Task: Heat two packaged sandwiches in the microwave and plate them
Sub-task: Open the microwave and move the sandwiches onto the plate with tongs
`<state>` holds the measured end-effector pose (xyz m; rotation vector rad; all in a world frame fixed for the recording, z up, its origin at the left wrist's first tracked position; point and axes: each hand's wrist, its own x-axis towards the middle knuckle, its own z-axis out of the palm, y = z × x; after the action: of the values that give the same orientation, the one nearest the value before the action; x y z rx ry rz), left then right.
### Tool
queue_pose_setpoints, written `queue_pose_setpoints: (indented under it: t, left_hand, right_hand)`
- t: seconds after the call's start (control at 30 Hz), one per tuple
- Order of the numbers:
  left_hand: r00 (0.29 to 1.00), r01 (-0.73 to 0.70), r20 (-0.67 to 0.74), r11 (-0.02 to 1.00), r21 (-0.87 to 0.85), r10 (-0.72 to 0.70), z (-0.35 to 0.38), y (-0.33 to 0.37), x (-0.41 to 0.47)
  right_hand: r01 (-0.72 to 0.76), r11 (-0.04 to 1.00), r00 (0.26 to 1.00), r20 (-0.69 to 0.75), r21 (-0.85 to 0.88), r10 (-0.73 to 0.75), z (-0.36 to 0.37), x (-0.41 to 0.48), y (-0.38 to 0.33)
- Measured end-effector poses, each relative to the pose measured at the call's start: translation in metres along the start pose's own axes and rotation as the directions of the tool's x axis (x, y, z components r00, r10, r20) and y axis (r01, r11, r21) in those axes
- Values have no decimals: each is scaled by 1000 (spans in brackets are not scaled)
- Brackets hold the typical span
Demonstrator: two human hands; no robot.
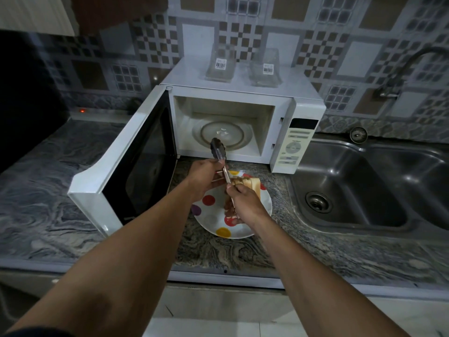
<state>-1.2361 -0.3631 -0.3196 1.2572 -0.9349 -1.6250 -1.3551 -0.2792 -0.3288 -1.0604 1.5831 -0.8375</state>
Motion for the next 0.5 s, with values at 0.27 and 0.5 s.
queue_pose_setpoints:
  t: [0.27,0.5]
  left_hand:
    - [999,-36,-4,998,43,37,3,10,-7]
    - [999,-40,-20,997,71,41,4,14,-12]
  right_hand:
    - [-136,990,977,161,-31,139,-19,-5,-1]
    - [-148,977,947,262,-155,185,-36,-8,8]
